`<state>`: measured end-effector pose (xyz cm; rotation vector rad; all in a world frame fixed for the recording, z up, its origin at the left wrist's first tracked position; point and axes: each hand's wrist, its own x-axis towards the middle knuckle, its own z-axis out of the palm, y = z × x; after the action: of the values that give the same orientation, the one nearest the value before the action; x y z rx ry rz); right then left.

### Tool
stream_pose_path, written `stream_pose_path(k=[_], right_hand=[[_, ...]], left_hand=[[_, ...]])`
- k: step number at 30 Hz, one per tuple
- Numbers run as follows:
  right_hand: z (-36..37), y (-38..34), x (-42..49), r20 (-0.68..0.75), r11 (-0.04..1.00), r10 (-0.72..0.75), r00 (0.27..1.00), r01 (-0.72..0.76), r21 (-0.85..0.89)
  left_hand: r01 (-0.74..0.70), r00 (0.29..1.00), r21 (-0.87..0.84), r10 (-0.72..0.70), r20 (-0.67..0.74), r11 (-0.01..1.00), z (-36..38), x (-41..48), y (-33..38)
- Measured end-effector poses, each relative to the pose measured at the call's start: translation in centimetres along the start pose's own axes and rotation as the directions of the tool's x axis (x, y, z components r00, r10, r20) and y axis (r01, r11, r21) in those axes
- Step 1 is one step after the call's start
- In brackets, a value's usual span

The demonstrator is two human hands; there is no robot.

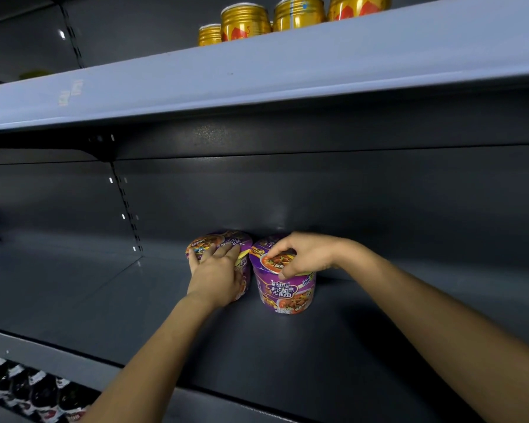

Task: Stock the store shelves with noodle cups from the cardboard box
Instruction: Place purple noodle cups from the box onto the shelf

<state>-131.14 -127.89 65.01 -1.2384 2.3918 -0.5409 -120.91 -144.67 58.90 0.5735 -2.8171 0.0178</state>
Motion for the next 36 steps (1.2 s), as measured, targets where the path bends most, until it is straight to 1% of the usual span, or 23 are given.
stream_pose_path(k=[5, 18, 36], right_hand=[[0.0, 0.5, 0.2, 0.011, 0.999, -0.01, 1.0, 0.009, 0.054], [0.0, 1.5, 0.5, 0.019, 0.993, -0.038, 0.999, 0.036, 0.115], [0.7, 2.2, 0.4, -0.055, 0.994, -0.092, 0.994, 0.095, 0.047]], left_hand=[[0.001, 1.0, -0.008, -0.001, -0.003, 1.0, 0.0, 0.0, 0.0], [0.003, 1.0, 0.003, -0.003, -0.01, 1.0, 0.1, 0.0, 0.0], [-0.01, 1.0, 0.037, 0.01, -0.009, 0.999, 0.0, -0.3, 0.0]])
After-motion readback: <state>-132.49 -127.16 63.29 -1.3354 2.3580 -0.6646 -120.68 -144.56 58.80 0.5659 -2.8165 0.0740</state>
